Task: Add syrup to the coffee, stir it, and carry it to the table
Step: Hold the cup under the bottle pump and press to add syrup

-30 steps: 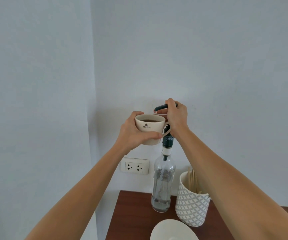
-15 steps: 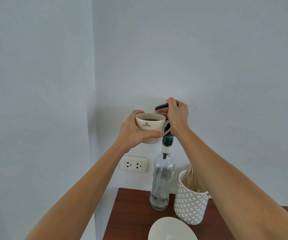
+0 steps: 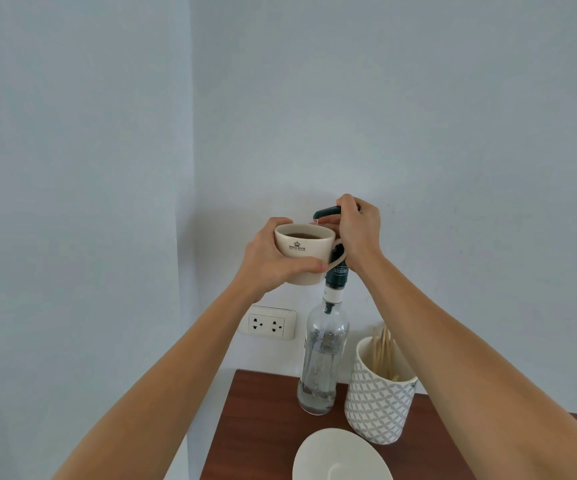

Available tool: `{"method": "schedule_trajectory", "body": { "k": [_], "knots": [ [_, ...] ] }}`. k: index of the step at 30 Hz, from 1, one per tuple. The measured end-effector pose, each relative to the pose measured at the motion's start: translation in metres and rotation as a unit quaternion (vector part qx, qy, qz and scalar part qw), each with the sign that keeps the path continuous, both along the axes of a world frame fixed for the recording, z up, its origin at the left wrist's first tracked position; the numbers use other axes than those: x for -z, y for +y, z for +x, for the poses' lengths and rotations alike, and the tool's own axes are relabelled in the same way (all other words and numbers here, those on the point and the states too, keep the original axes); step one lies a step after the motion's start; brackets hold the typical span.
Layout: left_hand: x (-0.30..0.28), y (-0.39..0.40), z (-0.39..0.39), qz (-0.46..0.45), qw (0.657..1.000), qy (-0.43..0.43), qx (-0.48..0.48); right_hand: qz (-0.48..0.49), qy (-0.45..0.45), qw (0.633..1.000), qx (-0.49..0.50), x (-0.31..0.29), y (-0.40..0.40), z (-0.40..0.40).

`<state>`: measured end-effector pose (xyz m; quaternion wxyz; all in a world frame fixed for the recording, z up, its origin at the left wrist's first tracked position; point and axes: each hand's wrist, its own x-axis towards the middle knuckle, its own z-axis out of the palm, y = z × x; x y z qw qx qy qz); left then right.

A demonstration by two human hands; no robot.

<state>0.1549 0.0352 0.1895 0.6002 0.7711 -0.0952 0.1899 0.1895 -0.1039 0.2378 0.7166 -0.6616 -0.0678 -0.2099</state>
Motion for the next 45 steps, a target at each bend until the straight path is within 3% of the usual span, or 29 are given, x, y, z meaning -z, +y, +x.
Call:
{"method": "schedule_trajectory", "body": {
  "k": [45],
  "knots": [
    [-0.008, -0.003, 0.004, 0.011, 1.000, 0.014, 0.007, -0.018, 0.007, 1.000, 0.003, -0.003, -0.004, 0.006]
  ]
}}
